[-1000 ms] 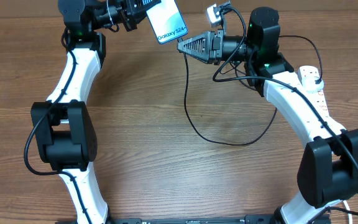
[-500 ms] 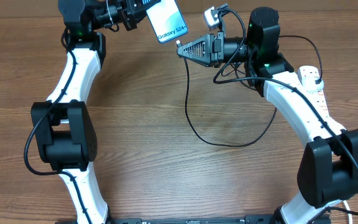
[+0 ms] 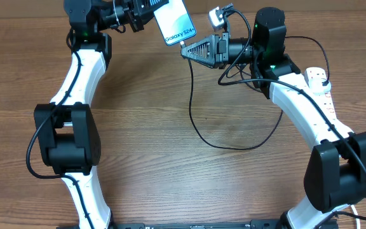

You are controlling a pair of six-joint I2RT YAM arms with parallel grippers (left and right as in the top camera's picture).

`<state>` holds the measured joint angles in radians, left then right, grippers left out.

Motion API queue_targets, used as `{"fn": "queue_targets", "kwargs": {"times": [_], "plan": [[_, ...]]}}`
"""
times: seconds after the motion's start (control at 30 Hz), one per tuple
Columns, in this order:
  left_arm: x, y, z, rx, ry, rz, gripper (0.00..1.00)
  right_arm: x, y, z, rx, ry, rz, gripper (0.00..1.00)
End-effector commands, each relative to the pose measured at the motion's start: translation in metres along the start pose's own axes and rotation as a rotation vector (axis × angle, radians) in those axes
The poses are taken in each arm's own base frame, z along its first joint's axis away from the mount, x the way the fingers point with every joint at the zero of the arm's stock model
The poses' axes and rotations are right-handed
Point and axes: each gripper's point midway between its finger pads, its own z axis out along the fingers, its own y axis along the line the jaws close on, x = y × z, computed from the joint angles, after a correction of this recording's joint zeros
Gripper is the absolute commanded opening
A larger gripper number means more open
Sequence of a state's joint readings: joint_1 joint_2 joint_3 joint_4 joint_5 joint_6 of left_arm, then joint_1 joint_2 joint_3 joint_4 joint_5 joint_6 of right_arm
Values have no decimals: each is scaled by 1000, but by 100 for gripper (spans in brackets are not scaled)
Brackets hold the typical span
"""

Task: Plug charger to phone and switch on socket
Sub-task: 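Align and push the USB-C plug up into the phone's port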

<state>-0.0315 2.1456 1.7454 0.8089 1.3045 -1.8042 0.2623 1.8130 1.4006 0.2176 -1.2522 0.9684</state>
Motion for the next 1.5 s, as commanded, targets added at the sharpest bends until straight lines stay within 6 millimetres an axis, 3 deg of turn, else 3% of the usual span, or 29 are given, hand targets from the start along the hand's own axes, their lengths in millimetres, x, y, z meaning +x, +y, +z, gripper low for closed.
{"fn": "queue_targets", "kwargs": {"times": [0.0,1.1,1.47], "plan": [[4,-9,4,8,13,49,4,-4,3,1,0,-9,-13,4],[13,-7,4,-3,64,81,4,-8,0,-1,16,-36,-13,4],[30,-6,24,4,127,92,4,-10,-1,-1,20,-45,-13,4]]}}
